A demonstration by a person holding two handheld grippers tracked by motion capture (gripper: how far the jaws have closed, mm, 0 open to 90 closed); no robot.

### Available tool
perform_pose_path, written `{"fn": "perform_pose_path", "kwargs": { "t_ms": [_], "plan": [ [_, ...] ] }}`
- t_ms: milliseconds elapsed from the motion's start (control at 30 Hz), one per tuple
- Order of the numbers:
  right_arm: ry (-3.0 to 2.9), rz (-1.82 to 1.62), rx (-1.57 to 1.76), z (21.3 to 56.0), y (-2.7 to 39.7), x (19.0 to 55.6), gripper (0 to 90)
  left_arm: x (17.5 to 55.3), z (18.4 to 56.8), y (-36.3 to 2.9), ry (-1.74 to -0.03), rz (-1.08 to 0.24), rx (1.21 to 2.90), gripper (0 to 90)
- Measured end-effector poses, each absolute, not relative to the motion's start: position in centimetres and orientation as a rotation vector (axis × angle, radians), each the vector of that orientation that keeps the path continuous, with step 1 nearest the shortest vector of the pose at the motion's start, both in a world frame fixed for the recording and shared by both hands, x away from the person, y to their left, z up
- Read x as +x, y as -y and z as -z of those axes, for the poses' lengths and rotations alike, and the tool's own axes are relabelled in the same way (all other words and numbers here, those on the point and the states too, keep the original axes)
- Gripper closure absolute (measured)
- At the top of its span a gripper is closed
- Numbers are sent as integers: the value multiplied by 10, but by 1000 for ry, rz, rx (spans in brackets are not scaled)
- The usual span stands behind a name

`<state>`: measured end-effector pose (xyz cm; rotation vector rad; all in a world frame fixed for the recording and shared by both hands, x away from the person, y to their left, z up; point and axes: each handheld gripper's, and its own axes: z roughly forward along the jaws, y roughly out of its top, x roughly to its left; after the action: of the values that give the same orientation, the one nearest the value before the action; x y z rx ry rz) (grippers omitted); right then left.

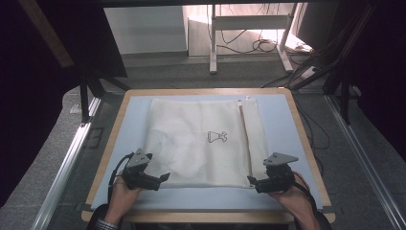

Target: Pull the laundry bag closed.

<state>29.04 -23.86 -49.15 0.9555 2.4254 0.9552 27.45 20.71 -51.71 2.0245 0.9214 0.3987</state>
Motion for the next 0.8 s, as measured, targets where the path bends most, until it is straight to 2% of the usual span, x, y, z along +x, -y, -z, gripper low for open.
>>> {"fn": "perform_pose_path", "kwargs": {
  "t_ms": [167,200,233,400,667,800],
  "plan": [
    [-2467,-868,888,495,231,286,300,274,517,-207,-922,-400,2027,0],
    [-2467,-868,888,495,231,286,300,274,517,-207,-922,-400,2027,0],
    [-2491,-866,871,496,229,285,345,274,517,-207,-921,-402,2028,0],
    [-2525,-846,812,497,228,283,431,274,517,-206,-919,-406,2035,0],
    [-2604,-752,678,503,220,278,487,274,517,-206,-918,-407,2038,0],
    [-2599,-722,659,503,219,278,557,274,518,-205,-918,-408,2041,0]
  ]
}}
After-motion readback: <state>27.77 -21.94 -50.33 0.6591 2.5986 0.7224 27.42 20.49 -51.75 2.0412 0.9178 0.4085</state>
